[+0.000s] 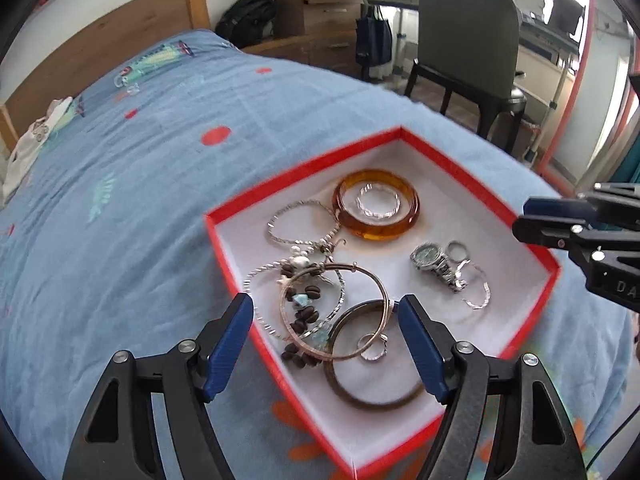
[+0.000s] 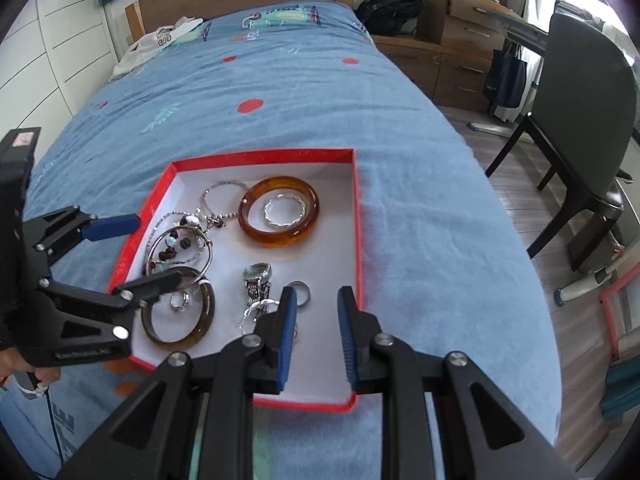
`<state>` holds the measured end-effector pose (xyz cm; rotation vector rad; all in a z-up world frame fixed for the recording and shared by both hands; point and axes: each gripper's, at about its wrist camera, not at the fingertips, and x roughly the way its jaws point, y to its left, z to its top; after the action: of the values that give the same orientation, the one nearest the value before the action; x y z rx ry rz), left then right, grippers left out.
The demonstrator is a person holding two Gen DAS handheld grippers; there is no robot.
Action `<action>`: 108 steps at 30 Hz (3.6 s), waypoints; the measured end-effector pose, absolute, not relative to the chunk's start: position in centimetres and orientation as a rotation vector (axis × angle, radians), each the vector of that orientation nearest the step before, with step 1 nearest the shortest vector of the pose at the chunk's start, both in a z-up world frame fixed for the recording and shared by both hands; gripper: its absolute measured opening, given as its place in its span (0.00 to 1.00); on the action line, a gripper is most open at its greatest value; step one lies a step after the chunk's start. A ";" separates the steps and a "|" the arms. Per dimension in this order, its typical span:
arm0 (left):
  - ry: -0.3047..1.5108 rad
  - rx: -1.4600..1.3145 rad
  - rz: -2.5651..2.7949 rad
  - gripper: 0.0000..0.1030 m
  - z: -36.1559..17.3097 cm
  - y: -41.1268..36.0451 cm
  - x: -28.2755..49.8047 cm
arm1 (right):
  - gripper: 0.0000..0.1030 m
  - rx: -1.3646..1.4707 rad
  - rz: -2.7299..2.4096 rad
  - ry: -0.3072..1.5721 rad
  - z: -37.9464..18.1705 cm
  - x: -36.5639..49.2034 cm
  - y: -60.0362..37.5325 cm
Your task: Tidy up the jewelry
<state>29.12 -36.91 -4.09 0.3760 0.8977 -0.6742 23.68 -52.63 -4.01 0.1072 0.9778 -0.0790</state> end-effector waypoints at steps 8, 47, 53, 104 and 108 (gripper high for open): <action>0.833 0.278 -0.564 0.82 0.6 -32.3 25.7 | 0.20 0.150 -0.095 0.932 -1.1 20.0 -51.5; 0.733 0.076 -0.296 0.89 4.1 -20.1 10.2 | 0.64 0.097 -0.142 0.784 2.4 7.9 -37.9; 0.728 0.078 -0.295 0.93 3.5 -21.6 9.9 | 0.66 0.106 -0.149 0.776 1.5 7.5 -39.7; 0.784 0.057 -0.218 0.96 1.0 -20.6 10.8 | 0.66 0.105 -0.197 0.777 0.3 6.8 -44.7; 0.786 0.050 -0.210 0.96 1.1 -20.4 10.7 | 0.66 0.100 -0.186 0.773 0.4 6.7 -44.7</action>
<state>10.71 -20.41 1.13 0.0500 0.7857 -0.2096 6.73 -44.72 0.38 0.0999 0.7733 -0.1865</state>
